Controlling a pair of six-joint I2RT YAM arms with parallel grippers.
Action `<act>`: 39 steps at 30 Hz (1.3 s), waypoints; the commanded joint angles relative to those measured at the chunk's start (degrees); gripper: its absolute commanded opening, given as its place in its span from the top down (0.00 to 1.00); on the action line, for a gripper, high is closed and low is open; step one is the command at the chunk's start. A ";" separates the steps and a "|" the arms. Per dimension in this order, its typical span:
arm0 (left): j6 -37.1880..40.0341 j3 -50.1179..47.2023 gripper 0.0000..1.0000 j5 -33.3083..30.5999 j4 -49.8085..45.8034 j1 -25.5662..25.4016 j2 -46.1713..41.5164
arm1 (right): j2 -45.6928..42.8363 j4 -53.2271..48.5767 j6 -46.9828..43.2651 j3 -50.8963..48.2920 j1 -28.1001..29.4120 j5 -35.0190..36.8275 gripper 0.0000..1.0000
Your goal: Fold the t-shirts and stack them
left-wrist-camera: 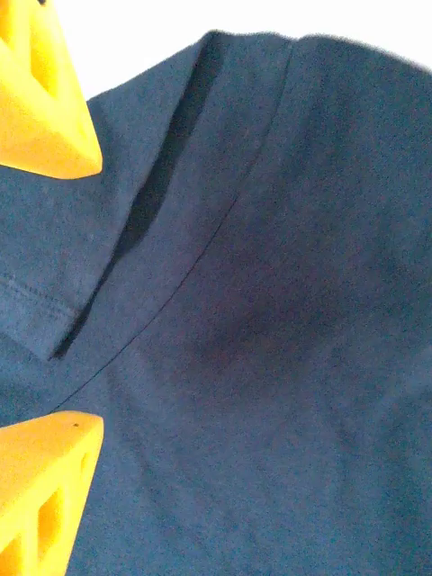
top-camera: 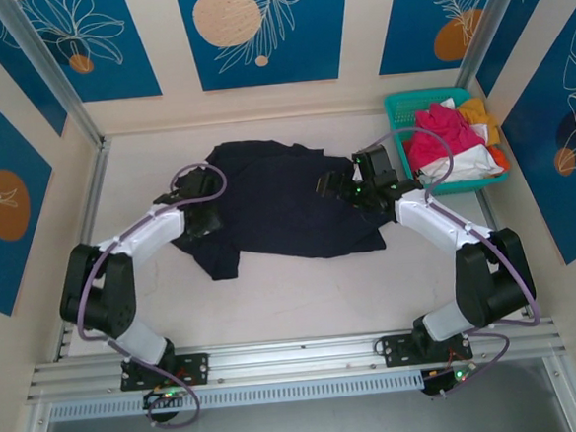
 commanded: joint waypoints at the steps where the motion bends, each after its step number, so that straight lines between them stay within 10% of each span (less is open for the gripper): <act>1: 2.75 2.89 0.37 1.91 -4.90 -1.17 3.73 | -0.67 1.55 0.87 -0.56 0.00 0.04 0.06; 23: -3.27 -0.66 0.66 -5.40 -14.32 -2.01 4.71 | 2.01 2.88 1.40 -0.25 -0.26 -0.80 0.06; 30: -6.23 -7.31 1.00 -7.05 -12.60 -1.55 -1.45 | 2.87 2.95 1.31 0.22 -0.23 -1.22 0.07; 39: -4.80 -3.70 0.78 -7.65 -13.34 -2.05 -4.83 | 3.84 3.04 1.29 1.39 -0.07 -1.85 0.07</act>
